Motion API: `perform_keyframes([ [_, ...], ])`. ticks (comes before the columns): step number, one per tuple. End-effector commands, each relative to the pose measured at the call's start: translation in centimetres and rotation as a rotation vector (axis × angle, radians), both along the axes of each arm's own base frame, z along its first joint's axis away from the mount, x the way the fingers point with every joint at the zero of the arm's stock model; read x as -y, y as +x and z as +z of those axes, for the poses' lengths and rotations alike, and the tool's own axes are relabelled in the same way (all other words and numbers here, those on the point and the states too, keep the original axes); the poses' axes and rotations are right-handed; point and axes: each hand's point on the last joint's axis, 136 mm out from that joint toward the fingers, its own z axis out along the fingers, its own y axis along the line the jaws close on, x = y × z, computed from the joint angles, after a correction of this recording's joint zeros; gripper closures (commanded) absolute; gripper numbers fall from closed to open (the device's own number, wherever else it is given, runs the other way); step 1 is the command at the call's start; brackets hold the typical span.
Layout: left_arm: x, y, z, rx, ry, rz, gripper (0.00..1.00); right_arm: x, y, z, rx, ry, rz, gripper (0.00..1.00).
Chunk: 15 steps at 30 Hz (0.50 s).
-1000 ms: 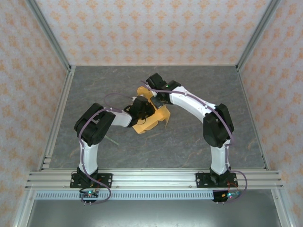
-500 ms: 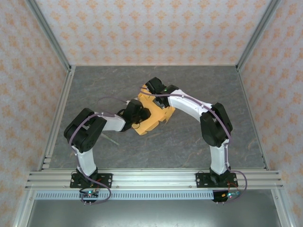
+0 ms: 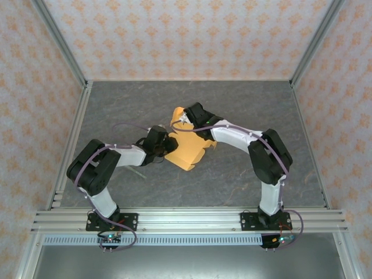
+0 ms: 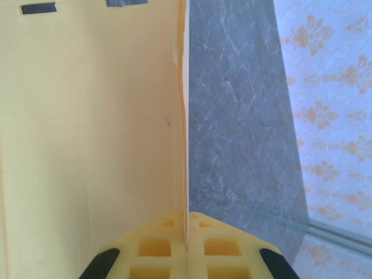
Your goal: Fold the paper box
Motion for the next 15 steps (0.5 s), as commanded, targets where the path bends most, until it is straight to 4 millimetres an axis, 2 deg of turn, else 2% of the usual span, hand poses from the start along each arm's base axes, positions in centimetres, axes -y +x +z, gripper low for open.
perform_keyframes([
  [1,-0.1,-0.4,0.7,0.022,-0.004,-0.025,0.75,-0.7,1.1,3.2,0.101,0.006,0.095,1.0],
  [8,-0.4,-0.2,3.9,0.119,0.022,-0.077,0.75,-0.5,1.7,4.5,0.153,0.001,0.188,1.0],
  [12,-2.2,0.5,6.1,0.17,0.041,-0.068,0.75,-0.2,2.1,4.7,0.159,0.026,0.219,1.0],
  [15,-3.6,1.4,8.5,0.21,0.038,-0.048,0.74,-0.1,2.2,4.6,0.158,0.038,0.229,1.0],
])
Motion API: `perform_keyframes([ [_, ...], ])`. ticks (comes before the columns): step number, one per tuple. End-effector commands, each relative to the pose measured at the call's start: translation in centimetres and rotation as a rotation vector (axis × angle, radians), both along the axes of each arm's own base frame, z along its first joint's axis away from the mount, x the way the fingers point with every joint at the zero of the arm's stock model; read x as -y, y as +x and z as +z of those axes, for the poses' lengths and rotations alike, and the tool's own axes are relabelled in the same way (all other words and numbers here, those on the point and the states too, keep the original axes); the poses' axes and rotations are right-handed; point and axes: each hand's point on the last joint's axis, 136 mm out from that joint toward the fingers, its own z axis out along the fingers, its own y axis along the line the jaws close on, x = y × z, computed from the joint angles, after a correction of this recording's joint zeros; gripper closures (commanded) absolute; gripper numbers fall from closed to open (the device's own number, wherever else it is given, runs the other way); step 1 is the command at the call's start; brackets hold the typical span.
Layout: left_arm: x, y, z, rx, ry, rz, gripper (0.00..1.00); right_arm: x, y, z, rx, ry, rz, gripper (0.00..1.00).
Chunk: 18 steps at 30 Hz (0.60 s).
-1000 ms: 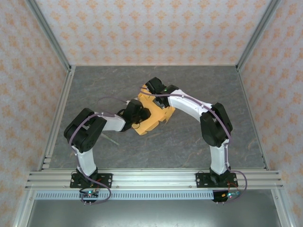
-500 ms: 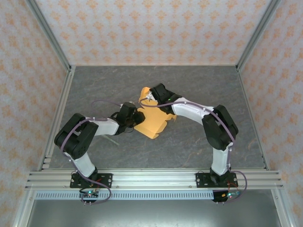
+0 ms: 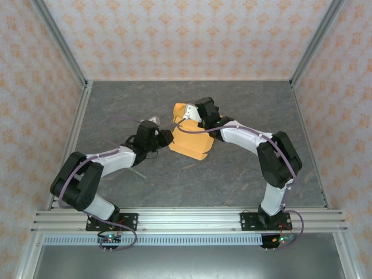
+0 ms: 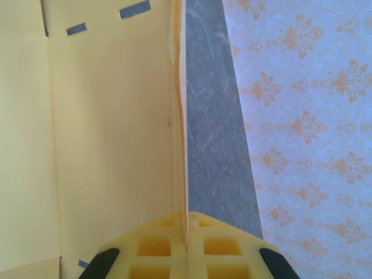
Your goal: Fold the paper box
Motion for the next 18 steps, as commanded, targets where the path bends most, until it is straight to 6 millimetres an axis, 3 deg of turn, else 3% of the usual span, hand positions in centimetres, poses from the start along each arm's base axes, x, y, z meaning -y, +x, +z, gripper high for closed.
perform_keyframes([
  [1,-1.3,0.6,2.4,0.041,0.039,-0.025,0.73,-0.4,-0.1,1.7,0.028,0.041,0.054,1.0],
  [6,0.8,1.8,5.7,0.067,0.055,-0.164,0.69,-0.4,-0.5,2.1,-0.038,0.116,0.059,1.0],
  [11,1.6,2.8,4.5,0.093,0.125,-0.254,0.6,0.5,-1.0,2.3,-0.123,0.184,0.045,1.0],
  [18,5.7,2.4,4.2,0.197,0.211,-0.485,0.54,1.7,-2.1,3.2,-0.358,0.342,0.013,1.0],
])
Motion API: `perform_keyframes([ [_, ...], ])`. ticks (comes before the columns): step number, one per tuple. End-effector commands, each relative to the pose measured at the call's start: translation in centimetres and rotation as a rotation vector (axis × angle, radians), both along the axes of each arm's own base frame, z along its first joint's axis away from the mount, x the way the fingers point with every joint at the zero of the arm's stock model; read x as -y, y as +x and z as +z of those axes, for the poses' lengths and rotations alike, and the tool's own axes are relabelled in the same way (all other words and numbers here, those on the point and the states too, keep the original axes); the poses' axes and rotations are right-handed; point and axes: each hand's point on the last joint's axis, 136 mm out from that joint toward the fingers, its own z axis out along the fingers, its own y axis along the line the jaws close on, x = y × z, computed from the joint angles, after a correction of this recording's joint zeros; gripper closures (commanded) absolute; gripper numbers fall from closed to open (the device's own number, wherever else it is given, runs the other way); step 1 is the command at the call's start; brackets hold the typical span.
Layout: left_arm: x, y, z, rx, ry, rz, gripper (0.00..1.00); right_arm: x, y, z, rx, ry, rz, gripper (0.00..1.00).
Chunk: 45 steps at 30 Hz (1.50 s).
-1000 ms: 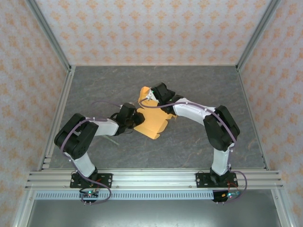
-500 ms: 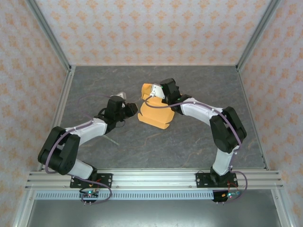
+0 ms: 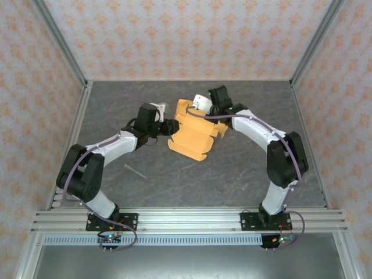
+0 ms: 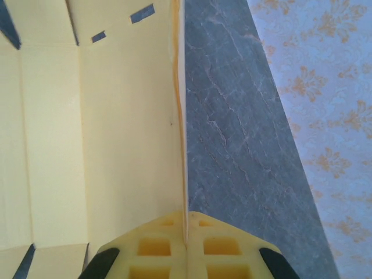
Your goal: Fold the paper box
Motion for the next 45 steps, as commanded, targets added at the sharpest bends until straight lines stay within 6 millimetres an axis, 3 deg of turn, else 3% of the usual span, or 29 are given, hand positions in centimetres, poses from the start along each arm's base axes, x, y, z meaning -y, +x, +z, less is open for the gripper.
perform_keyframes([
  [1,2.8,-0.5,1.3,0.1,0.062,-0.173,0.53,0.0,-2.2,1.1,-0.157,0.117,0.005,1.0],
  [6,3.9,0.2,0.8,0.128,0.111,-0.24,0.51,0.7,-2.9,1.3,-0.267,0.17,0.014,1.0],
  [11,3.9,2.6,0.3,0.15,0.189,-0.236,0.49,0.6,-3.5,1.4,-0.302,0.187,0.033,1.0],
  [18,1.7,5.3,-0.2,0.154,0.302,-0.172,0.46,0.8,-3.6,1.7,-0.307,0.185,0.037,1.0],
  [22,0.4,5.5,-0.9,0.135,0.34,-0.147,0.44,0.8,-3.6,1.7,-0.307,0.184,0.039,1.0],
  [29,0.5,6.1,-2.5,0.083,0.367,-0.164,0.42,0.6,-3.6,1.5,-0.308,0.188,0.04,1.0],
  [32,0.9,6.3,-2.2,0.084,0.355,-0.174,0.42,0.6,-3.4,1.5,-0.306,0.191,0.037,1.0],
  [33,1.1,6.3,-3.4,0.055,0.356,-0.186,0.42,0.5,-3.4,1.6,-0.303,0.195,0.036,1.0],
  [36,1.9,6.2,-3.7,0.041,0.309,-0.208,0.45,0.4,-3.2,1.7,-0.297,0.208,0.029,1.0],
  [45,4.7,5.3,-1.1,0.077,0.112,-0.258,0.68,0.7,-2.6,1.7,-0.284,0.213,-0.013,1.0],
])
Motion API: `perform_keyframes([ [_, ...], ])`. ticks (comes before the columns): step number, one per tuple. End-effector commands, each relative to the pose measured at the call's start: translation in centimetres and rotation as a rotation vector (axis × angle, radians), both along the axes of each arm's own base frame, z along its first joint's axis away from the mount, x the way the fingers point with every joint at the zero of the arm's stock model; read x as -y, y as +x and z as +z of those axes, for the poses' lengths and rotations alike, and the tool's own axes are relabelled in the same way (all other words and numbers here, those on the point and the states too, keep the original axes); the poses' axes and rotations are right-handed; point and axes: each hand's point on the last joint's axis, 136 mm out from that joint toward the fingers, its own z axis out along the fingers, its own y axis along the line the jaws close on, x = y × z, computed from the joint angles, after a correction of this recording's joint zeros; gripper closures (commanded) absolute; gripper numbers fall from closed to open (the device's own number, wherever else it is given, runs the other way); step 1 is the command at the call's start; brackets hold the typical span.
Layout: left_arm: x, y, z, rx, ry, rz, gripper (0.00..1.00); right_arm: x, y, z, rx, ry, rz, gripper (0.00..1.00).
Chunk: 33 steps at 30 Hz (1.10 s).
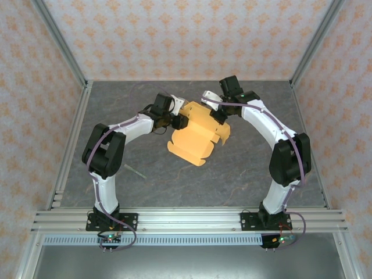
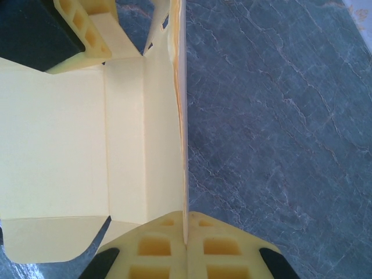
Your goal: Fold the paper box
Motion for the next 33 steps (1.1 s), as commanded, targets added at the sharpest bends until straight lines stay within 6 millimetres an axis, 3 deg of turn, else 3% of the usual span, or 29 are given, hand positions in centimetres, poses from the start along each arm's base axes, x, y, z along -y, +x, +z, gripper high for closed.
perform_keyframes([
  [1,1.4,-0.4,1.8,0.016,-0.087,-0.031,0.69,-0.2,1.2,1.1,0.033,0.026,-0.027,1.0],
  [9,3.0,-0.5,0.2,-0.01,-0.091,-0.049,0.7,-0.4,1.3,1.2,0.033,0.042,-0.04,1.0],
  [23,3.7,-0.6,-1.9,-0.02,-0.102,-0.032,0.66,-0.9,1.3,1.4,0.042,0.092,-0.051,1.0],
  [33,2.5,-1.0,0.3,0.026,-0.088,-0.006,0.65,0.1,1.5,1.0,0.06,0.035,-0.07,1.0],
])
